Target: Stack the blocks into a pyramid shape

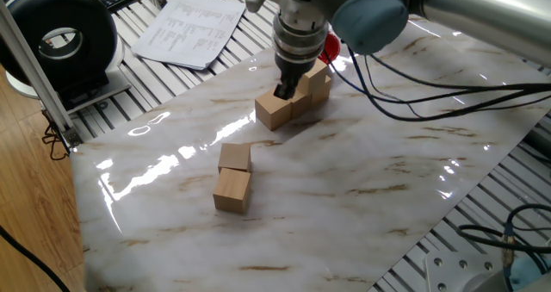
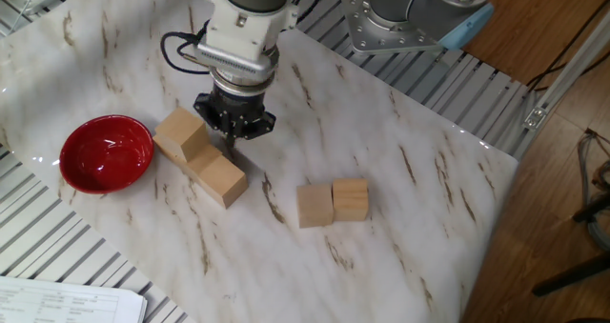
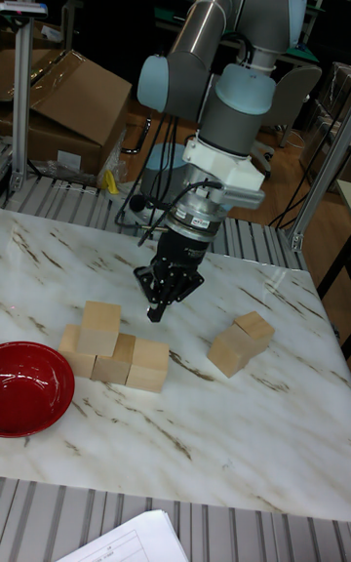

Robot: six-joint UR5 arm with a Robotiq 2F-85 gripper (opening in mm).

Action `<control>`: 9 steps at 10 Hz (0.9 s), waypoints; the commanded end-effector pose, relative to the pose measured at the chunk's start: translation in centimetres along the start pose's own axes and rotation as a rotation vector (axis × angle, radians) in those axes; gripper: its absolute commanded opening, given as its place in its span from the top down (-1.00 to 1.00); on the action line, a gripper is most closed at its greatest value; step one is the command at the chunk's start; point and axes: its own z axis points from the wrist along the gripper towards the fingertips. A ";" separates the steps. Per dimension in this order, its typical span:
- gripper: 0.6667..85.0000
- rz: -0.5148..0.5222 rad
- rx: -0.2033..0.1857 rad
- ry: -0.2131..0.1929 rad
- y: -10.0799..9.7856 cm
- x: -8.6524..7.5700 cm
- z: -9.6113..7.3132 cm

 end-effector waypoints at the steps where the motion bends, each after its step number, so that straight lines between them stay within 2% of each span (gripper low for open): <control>1: 0.99 -0.139 -0.052 -0.133 1.5 -3.3 -0.4; 2: 0.99 -0.083 -0.118 -0.169 3.1 -4.2 -0.7; 3: 0.99 -0.072 -0.124 -0.166 3.2 -4.1 -0.7; 4: 0.99 -0.168 -0.057 -0.132 1.6 -3.2 -0.4; 6: 0.99 -0.219 -0.036 -0.108 1.1 -2.6 -0.3; 7: 0.99 -0.224 -0.035 -0.108 1.1 -2.6 -0.3; 8: 0.99 -0.262 -0.015 -0.113 0.6 -2.8 -0.3; 9: 0.99 -0.297 -0.014 -0.116 0.7 -2.9 -0.3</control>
